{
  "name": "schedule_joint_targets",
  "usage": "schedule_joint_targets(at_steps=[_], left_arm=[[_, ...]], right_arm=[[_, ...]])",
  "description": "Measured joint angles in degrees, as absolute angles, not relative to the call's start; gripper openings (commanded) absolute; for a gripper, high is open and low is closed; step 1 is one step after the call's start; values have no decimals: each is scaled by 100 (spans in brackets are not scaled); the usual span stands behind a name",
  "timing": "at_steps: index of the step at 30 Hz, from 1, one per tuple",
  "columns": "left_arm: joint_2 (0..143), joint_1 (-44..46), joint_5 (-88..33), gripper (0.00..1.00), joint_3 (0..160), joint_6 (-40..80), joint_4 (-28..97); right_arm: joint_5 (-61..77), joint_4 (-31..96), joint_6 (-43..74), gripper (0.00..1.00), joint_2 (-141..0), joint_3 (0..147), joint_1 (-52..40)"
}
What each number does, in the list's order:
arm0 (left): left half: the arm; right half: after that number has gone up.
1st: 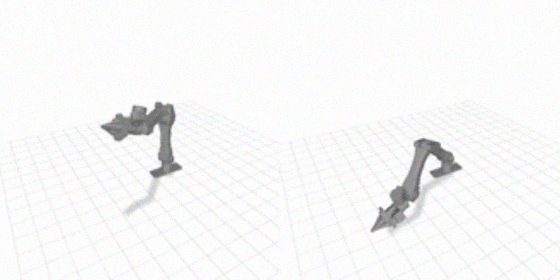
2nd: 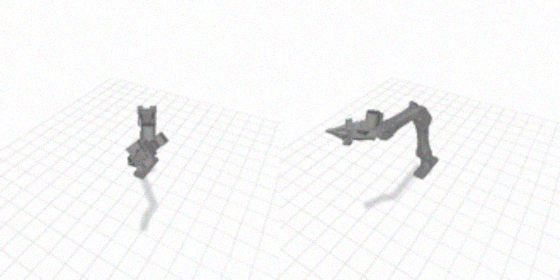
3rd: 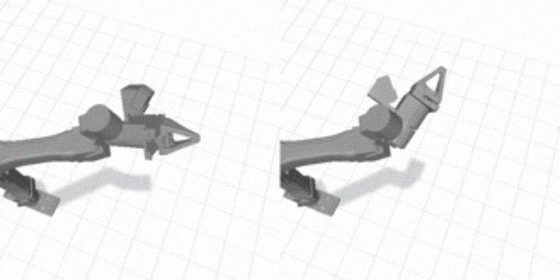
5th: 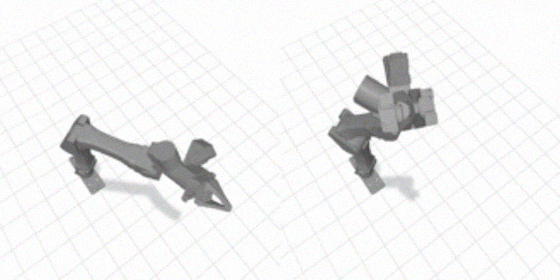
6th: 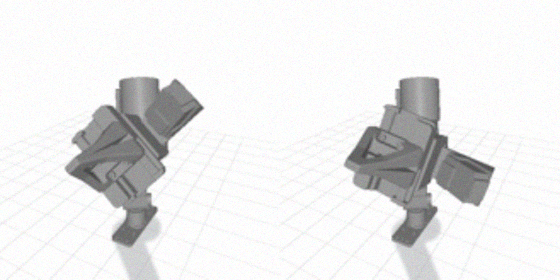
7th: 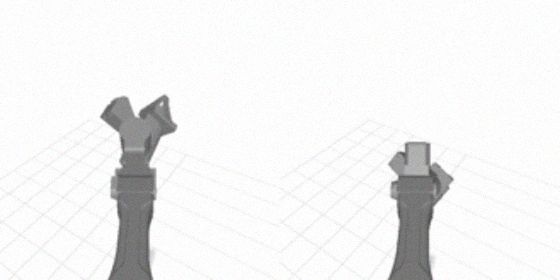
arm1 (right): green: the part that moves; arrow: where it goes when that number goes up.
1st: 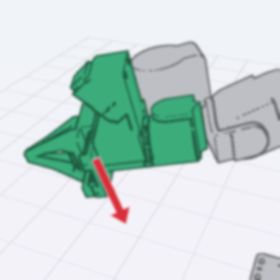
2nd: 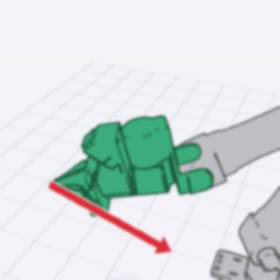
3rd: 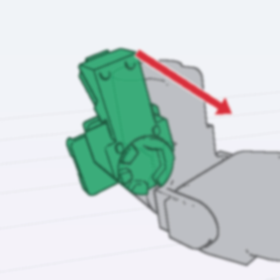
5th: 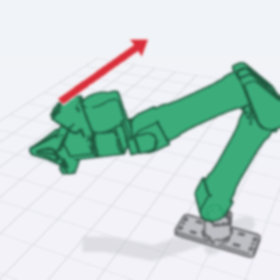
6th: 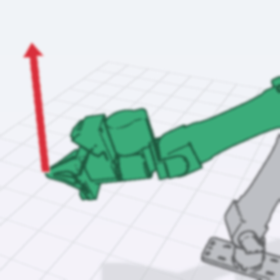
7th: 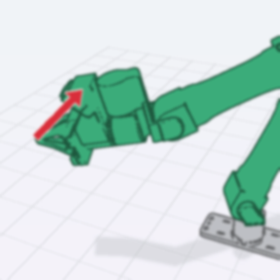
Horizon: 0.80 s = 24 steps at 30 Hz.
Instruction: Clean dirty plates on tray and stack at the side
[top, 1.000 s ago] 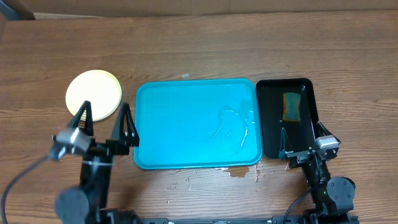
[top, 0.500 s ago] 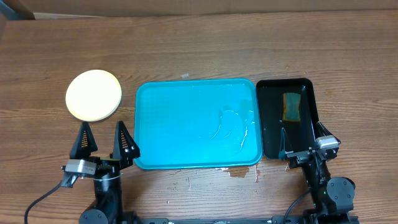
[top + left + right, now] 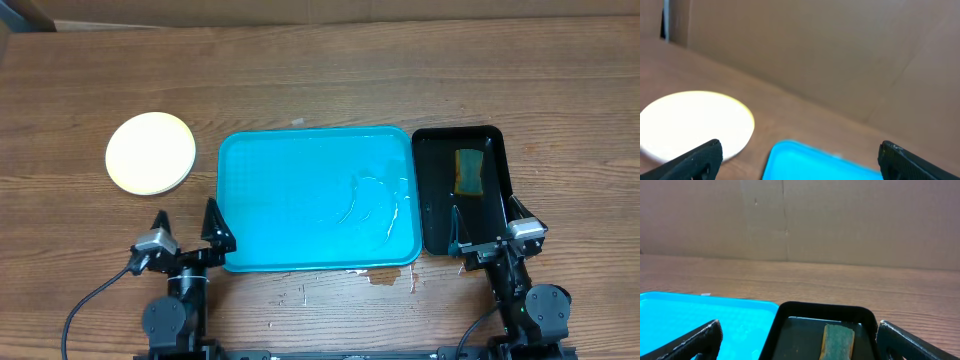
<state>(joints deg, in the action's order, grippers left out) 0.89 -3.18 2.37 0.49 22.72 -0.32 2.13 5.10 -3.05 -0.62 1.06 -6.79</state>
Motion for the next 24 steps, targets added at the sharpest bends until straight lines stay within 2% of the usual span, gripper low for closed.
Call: schedule_joint_targets(at_steps=[3,9,24], left_arm=[[86,-296,121,100,49,1885,399],[86,-296,-360,100,49,886,408],[86,-296,-567,100,49,574,386]], right_arm=[[215,510,-305,100,-64,106,-679],[211,510,-303,100,-64,106,-679],[215,515,-298,100,-64,106,-679]])
